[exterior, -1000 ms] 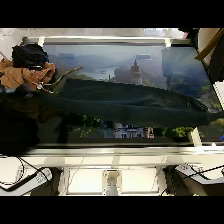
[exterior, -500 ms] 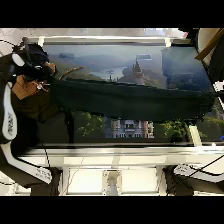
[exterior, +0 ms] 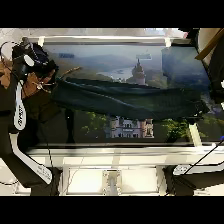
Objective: Fold the clothes and pants, and hang the long-sleeved shirts on hangers.
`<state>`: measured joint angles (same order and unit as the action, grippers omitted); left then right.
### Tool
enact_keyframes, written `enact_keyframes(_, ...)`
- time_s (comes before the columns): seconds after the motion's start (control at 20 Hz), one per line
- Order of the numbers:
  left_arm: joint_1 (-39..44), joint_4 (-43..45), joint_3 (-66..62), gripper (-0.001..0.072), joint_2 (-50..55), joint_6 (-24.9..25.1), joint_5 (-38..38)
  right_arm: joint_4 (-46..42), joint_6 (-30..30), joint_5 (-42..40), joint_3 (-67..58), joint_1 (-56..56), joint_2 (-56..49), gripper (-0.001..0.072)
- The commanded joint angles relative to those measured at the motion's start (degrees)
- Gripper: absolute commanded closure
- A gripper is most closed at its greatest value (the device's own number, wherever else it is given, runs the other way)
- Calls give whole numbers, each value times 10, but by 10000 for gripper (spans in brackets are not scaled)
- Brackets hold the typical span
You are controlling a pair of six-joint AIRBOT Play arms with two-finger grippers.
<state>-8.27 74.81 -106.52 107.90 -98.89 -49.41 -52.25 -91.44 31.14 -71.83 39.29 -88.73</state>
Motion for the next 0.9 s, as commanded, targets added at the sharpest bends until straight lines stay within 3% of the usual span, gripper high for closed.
enact_keyframes(0.0, -4, -33, -13, -13, -21, 1, 18, -51, 12, 66, -65, 11, -7, 356)
enact_keyframes(0.2, -11, -34, -13, -13, -102, 39, -24, -71, 93, 309, -133, 99, -7, 336)
enact_keyframes(0.3, -2, -35, -13, -13, -140, 57, -38, -21, 127, 355, -134, 156, -14, 75)
enact_keyframes(0.35, 4, -35, -13, -13, -158, 72, -39, 9, 151, 367, -134, 179, -22, 32)
enact_keyframes(0.65, 56, -35, -13, -11, -216, 85, -37, 121, 262, 459, -149, 254, -156, 32)
enact_keyframes(0.85, 74, -36, -13, -10, -215, 82, -38, 164, 317, 455, -152, 238, -230, 32)
